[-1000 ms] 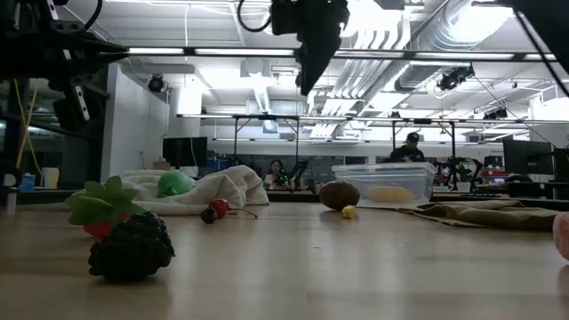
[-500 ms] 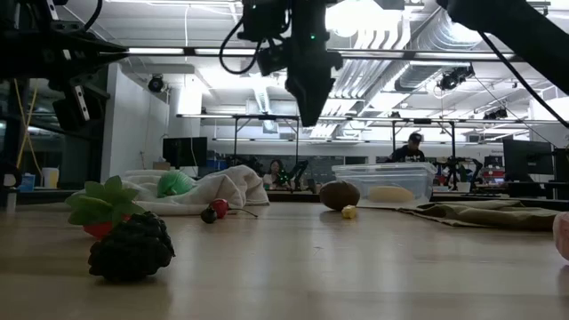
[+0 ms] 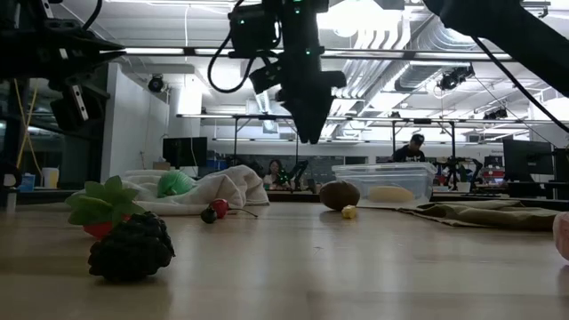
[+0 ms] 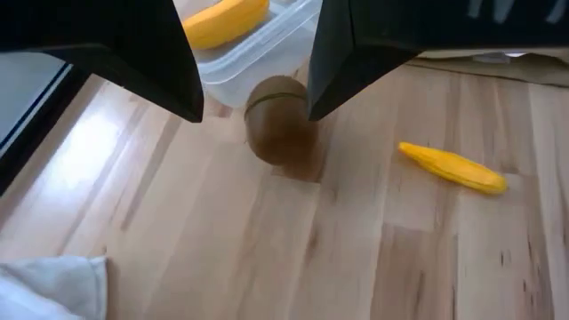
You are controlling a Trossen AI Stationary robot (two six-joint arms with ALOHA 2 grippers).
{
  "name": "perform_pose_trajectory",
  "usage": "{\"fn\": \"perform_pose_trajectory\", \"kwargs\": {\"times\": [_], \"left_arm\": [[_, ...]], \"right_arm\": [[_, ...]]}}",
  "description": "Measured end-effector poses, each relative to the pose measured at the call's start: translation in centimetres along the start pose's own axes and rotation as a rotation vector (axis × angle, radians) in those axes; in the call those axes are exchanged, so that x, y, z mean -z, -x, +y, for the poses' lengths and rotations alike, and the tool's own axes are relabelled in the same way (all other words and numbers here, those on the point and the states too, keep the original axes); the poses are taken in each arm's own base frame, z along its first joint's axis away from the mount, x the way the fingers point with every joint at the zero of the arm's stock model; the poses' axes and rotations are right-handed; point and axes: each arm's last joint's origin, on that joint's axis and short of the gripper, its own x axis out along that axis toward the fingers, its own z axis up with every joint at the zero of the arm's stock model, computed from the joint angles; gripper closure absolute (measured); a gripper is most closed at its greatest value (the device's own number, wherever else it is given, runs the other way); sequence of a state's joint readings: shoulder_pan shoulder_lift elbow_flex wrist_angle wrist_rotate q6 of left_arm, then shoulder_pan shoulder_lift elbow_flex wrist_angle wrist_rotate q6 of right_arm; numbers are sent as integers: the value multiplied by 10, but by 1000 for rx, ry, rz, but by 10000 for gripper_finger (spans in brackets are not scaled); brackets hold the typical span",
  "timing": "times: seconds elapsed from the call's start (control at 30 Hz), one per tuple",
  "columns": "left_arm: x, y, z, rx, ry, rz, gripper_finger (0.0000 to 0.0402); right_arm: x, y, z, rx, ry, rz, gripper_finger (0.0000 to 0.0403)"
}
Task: Pick and placing Produce into tupperware
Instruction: Put the brown kiwi into the transparent bin
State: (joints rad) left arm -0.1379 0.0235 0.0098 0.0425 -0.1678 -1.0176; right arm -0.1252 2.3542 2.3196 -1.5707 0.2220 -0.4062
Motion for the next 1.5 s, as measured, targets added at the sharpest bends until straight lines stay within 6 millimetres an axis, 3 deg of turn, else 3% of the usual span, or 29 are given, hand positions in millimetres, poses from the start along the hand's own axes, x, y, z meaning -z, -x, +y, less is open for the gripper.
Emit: {"fn": "perform_pose_trajectory", "kwargs": {"times": [0.93,1.5], "left_arm": [[1,0,0,11,35,29,399],[1,0,-2,44,82,60,399]], "right_arm": [[-12,-56,13,-35,-37,169,208],[-11,-57,12,25,-7,195,208]]}}
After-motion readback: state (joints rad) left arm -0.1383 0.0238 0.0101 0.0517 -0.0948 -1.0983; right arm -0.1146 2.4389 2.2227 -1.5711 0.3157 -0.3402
